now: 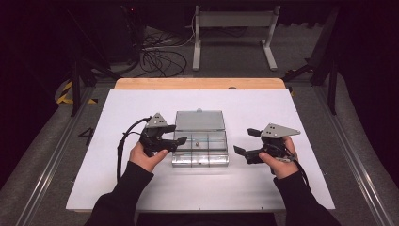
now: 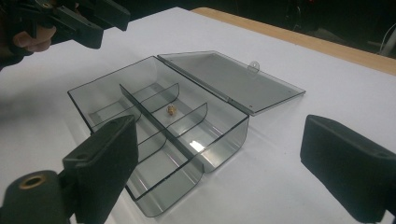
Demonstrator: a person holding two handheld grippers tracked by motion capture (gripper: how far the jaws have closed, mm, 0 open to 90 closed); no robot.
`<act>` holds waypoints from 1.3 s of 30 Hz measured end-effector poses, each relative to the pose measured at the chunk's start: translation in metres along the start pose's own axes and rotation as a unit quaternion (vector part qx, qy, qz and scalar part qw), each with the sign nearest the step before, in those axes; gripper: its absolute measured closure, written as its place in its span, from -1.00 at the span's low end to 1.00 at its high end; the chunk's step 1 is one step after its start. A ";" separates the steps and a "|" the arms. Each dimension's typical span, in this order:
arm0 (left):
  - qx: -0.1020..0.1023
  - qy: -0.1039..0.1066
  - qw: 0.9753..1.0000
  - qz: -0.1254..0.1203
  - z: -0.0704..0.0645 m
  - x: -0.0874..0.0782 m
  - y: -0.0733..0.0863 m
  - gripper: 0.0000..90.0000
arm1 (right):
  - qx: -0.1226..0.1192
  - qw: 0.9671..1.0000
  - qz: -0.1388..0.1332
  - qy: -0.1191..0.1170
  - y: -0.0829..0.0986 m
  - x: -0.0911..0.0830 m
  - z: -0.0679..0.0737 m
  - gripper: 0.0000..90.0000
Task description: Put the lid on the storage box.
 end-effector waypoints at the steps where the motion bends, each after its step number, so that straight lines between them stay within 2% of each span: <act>1: -0.007 0.000 1.000 -0.001 0.001 -0.001 0.000 -0.25 | 0.001 1.000 0.000 -0.001 0.000 0.000 0.000 -0.72; 4: -0.012 -0.008 1.000 -0.003 0.005 -0.004 0.002 -0.26 | 0.002 1.000 0.002 -0.004 0.000 0.001 -0.001 -0.70; 5: -0.010 -0.015 1.000 -0.002 0.007 -0.004 0.002 -0.26 | 0.003 1.000 0.003 -0.004 0.000 0.001 -0.001 -0.70; 8: 0.001 -0.010 1.000 -0.009 0.008 -0.006 0.003 -0.29 | 0.002 1.000 0.005 -0.004 0.000 0.004 -0.001 -0.70; 11: 0.009 -0.020 1.000 -0.014 0.010 -0.009 0.003 -0.28 | -0.003 1.000 0.012 -0.005 0.000 0.007 -0.001 -0.70; 13: 0.005 -0.015 1.000 -0.013 0.011 -0.009 0.004 -0.26 | -0.003 1.000 0.019 -0.002 -0.001 0.009 -0.003 -0.67; 14: 0.009 -0.018 1.000 -0.011 0.012 -0.009 0.004 -0.24 | -0.002 1.000 0.023 -0.003 -0.002 0.011 -0.004 -0.67; 17: -0.004 -0.014 1.000 0.005 0.015 -0.007 0.003 -0.18 | -0.002 0.999 0.037 0.003 -0.002 0.015 -0.008 -0.63; 19: 0.001 -0.025 1.000 0.014 0.017 -0.007 0.001 -0.13 | -0.011 0.998 0.055 -0.001 -0.002 0.017 -0.010 -0.41; 21: 0.013 -0.039 0.999 0.017 0.019 -0.008 -0.002 -0.07 | -0.014 0.998 0.061 -0.002 -0.003 0.019 -0.011 -0.34; 22: 0.018 -0.044 0.999 0.017 0.021 -0.008 -0.003 0.01 | -0.014 0.998 0.062 0.000 -0.005 0.020 -0.012 -0.24; 24: 0.010 -0.043 0.999 0.025 0.022 -0.009 -0.004 0.12 | -0.020 0.998 0.064 0.002 -0.008 0.021 -0.014 -0.08; 28: -0.006 -0.037 0.998 0.048 0.027 -0.007 -0.002 0.51 | -0.024 0.997 0.077 -0.001 -0.010 0.025 -0.015 0.30; 32: -0.004 -0.050 0.997 0.057 0.034 -0.006 -0.001 0.87 | -0.029 0.995 0.097 0.000 -0.011 0.032 -0.017 0.64; 33: 0.000 -0.052 0.997 0.058 0.036 -0.006 -0.001 0.93 | -0.031 0.994 0.100 0.000 -0.011 0.033 -0.017 0.70; 34: -0.005 -0.049 0.997 0.061 0.037 -0.005 -0.001 0.98 | -0.032 0.994 0.104 0.001 -0.011 0.034 -0.018 0.79; 36: -0.011 -0.054 0.996 0.064 0.041 -0.004 -0.001 0.99 | -0.040 0.994 0.105 0.002 -0.012 0.038 -0.019 0.96; 39: -0.018 -0.052 0.996 0.064 0.045 -0.001 0.000 0.99 | -0.053 0.992 0.112 0.012 -0.014 0.043 -0.023 1.00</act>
Point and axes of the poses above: each handheld gripper's, and its own axes: x roughly forward along the jaws, y roughly out of its underside, z roughly to its left, the point moved 6 cm from there along x, roughly forward along the jaws, and after that the axes turned 1 degree about -y, right-handed, at the moved point
